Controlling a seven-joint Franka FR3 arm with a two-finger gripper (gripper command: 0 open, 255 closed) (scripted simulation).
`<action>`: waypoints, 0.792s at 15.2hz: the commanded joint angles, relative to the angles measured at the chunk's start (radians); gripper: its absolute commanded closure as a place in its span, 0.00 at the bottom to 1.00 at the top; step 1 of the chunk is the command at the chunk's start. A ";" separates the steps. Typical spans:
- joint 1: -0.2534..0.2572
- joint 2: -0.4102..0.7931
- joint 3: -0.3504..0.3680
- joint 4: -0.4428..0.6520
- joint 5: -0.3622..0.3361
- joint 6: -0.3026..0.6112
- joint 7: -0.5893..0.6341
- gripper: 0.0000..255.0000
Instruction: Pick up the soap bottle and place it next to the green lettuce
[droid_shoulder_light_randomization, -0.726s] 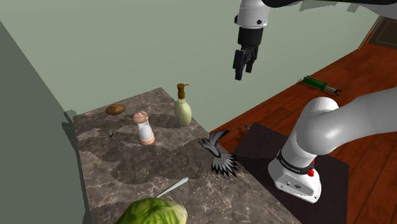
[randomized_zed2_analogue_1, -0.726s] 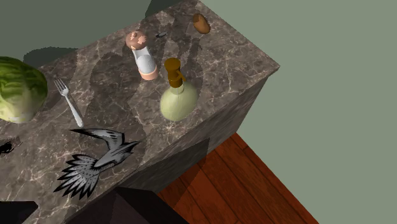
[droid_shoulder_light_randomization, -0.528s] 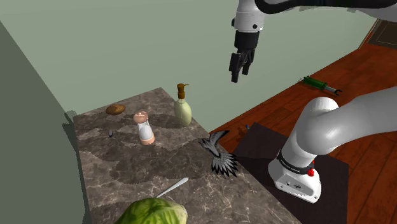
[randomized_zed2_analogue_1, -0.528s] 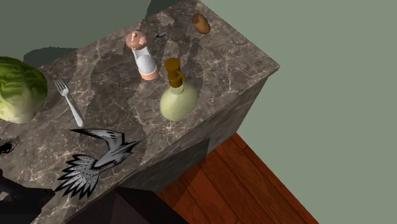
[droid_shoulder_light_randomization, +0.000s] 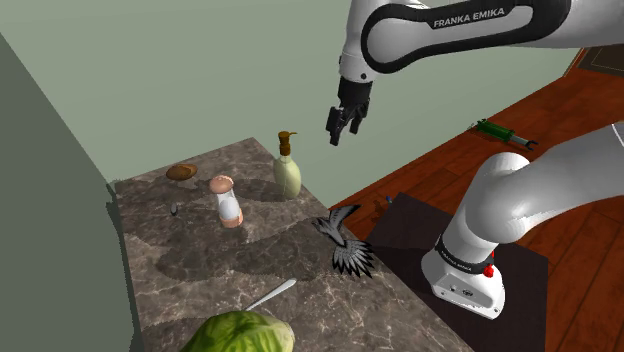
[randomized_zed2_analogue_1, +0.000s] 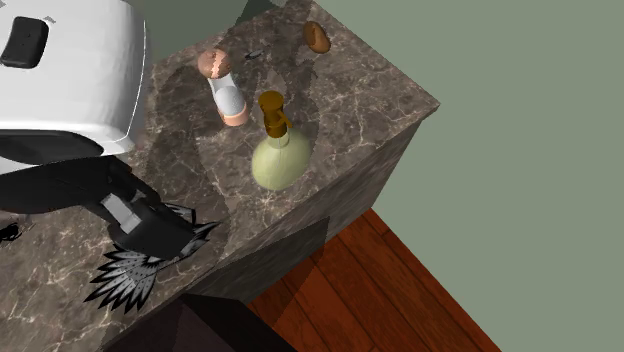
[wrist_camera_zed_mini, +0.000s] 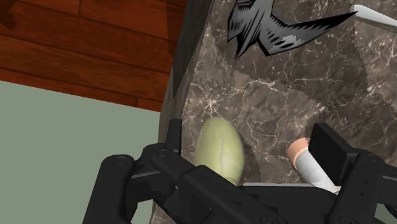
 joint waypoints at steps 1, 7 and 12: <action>0.000 0.048 0.018 -0.008 0.006 0.095 0.023 0.00; -0.014 0.232 0.060 0.001 0.001 0.370 0.081 0.00; -0.035 0.408 0.093 0.057 -0.035 0.573 0.147 0.00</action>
